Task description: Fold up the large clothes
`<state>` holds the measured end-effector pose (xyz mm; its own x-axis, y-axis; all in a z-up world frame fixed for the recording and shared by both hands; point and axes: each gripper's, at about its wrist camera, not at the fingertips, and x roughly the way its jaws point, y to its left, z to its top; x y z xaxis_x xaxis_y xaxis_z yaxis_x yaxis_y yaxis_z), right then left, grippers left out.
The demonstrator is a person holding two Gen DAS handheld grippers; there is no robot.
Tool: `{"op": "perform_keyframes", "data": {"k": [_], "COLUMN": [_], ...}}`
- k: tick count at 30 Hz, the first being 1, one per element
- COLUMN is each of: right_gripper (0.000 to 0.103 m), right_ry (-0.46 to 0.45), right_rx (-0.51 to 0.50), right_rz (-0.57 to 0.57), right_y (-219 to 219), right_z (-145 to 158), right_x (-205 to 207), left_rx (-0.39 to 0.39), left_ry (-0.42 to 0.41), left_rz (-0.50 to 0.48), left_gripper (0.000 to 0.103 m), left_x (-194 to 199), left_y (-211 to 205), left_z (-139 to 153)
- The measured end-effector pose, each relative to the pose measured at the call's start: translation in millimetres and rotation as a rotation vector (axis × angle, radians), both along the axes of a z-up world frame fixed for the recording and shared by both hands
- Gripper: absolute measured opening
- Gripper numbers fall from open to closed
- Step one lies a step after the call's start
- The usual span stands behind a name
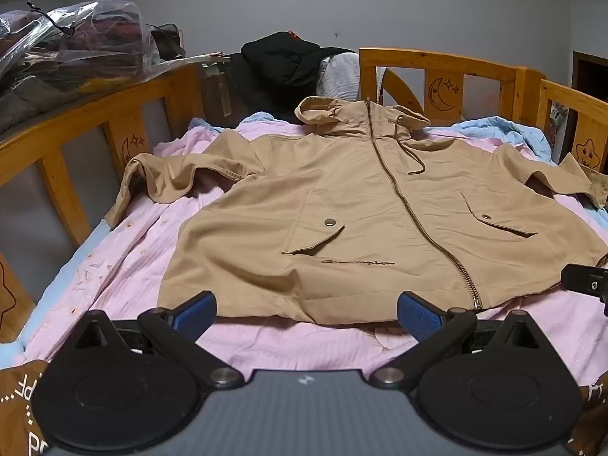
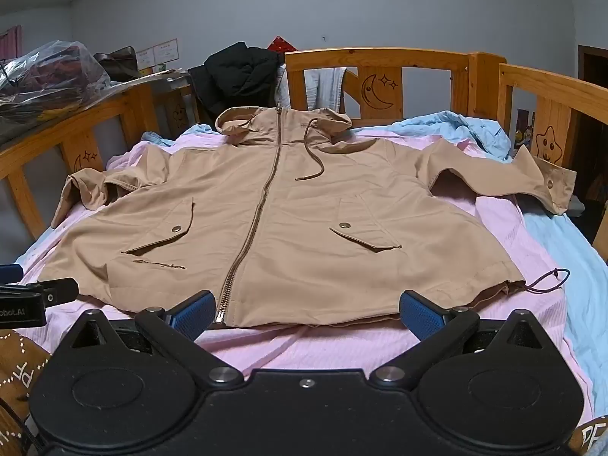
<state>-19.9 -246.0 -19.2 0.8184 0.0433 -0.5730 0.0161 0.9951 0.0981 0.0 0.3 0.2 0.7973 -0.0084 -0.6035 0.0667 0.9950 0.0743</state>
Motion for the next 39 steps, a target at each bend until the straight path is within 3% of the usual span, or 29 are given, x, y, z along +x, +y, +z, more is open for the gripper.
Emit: {"op": "perform_keyframes", "data": {"k": [39], "right_gripper": [0.103], "right_ry": [0.005], "right_rx": [-0.001], "right_rz": [0.0], "right_y": [-0.9], "right_z": [-0.6], "right_x": [1.0], "left_rx": [0.008], "left_ry": [-0.004], "left_rz": [-0.005], "left_gripper": [0.103], "left_x": [-2.7], "left_y": [-6.3], "left_z": [1.7]}}
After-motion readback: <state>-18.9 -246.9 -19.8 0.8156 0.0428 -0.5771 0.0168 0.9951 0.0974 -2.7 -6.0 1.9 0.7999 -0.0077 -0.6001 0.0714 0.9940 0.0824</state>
